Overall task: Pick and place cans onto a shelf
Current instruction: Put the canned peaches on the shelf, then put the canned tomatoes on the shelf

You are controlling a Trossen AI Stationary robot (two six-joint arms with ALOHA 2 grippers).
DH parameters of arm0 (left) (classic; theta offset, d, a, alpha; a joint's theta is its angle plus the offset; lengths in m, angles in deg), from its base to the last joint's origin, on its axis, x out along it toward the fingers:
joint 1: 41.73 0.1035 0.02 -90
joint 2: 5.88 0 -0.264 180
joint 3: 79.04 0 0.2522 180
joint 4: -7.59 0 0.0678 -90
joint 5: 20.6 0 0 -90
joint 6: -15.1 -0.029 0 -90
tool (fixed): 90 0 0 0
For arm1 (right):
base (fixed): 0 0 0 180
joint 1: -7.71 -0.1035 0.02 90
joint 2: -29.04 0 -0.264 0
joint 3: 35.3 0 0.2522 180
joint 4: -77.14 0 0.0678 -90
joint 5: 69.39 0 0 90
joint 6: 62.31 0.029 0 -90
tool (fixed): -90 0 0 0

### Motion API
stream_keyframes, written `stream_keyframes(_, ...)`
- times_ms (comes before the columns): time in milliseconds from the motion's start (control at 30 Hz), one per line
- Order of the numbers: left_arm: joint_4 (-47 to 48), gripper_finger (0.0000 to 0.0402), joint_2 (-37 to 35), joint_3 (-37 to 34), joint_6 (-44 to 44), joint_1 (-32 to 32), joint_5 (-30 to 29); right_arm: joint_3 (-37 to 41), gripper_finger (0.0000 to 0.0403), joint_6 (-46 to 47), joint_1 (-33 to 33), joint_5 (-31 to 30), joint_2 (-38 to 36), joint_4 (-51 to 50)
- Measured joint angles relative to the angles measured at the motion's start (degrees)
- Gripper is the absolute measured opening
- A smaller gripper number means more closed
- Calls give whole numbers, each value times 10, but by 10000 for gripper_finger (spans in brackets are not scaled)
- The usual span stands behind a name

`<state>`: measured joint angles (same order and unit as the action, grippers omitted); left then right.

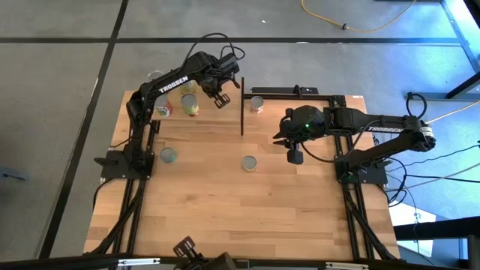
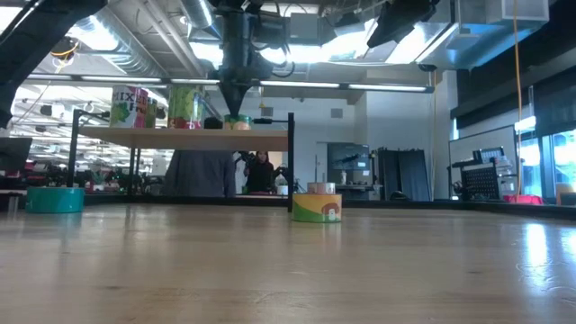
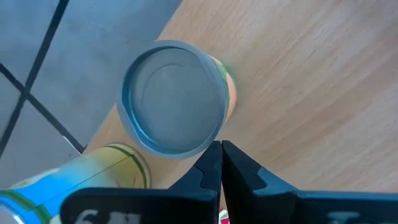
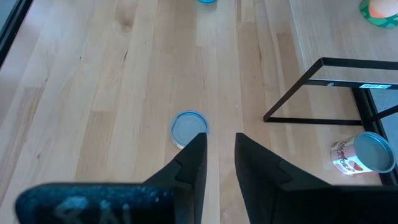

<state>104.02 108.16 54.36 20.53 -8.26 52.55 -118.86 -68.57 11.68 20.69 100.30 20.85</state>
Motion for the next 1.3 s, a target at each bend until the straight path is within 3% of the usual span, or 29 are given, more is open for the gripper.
stream_keyframes(200,14,0,-13,13,9,-24,-1,0,84,1,0,0,0,0)
stream_keyframes(367,65,0,-19,94,35,-67,0,0,84,17,0,-13,0,0)
stream_keyframes(467,72,0,-25,152,51,-104,-1,0,84,30,0,-65,0,0)
stream_keyframes(567,45,0,-60,140,65,-140,7,0,84,59,3,-147,0,0)
stream_keyframes(633,48,0,-78,141,94,-164,9,0,84,69,11,-168,0,-2)
stream_keyframes(833,71,0,-114,143,170,-231,-18,0,84,38,54,-106,6,-3)
stream_keyframes(1100,73,0,-152,142,213,-300,-35,0,84,10,133,34,43,41)
stream_keyframes(1300,74,0,-190,142,210,-336,-53,-27,84,1,175,45,121,71)
